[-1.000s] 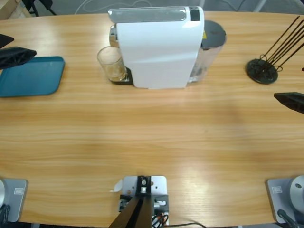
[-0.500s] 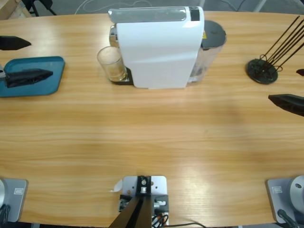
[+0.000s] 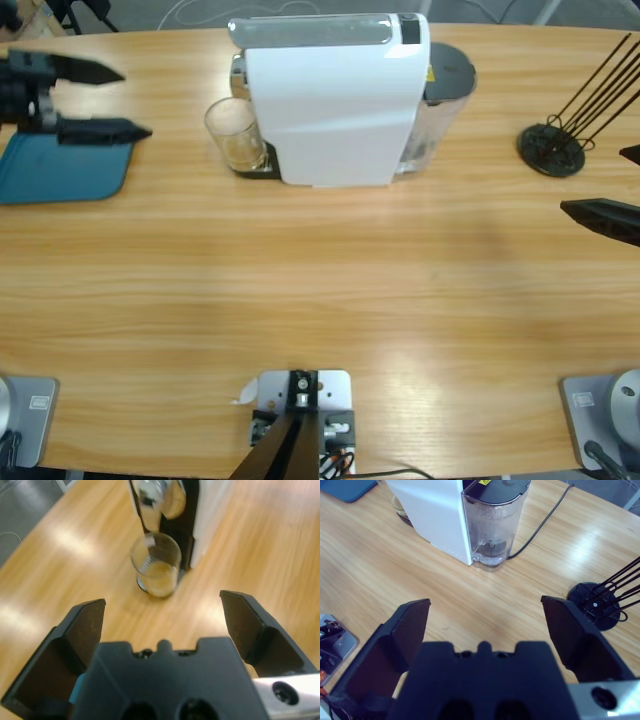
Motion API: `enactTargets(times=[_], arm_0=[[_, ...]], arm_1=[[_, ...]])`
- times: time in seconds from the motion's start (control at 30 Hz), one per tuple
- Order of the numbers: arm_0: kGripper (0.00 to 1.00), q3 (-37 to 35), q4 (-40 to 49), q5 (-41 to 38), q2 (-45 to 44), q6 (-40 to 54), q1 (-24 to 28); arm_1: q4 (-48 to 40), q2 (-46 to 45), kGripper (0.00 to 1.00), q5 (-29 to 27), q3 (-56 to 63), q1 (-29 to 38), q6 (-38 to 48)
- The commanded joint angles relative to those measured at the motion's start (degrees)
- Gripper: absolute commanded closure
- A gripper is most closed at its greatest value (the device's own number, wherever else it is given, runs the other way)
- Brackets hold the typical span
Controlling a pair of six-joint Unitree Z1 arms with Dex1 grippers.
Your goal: Pour coffee
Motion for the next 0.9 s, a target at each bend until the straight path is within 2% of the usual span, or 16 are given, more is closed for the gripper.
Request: enactTargets(times=[0.03,0.3,0.43,0.9], arm_0=[[0.004,-1.3,-0.9,-6.0,8.1,2.2,-1.9],[0.001,-2.7,-4.3,-9.3,13.2,5.8,-1.6],[0.0,-3.3,-4.7,-5.8,15.1,6.8,-2.0],[0.0,-4.9,-7.8,-3.2,21.5,7.3,-4.2]], arm_1=[[-0.8,1.7,0.0,0.5,2.2,0.7,0.6],[-0.7,2.1,0.0,0.8,2.1,0.7,0.6],[-0.7,2.3,0.0,0.9,2.1,0.7,0.7],[-1.4,4.2,0.0,1.0,2.2,0.7,0.7]])
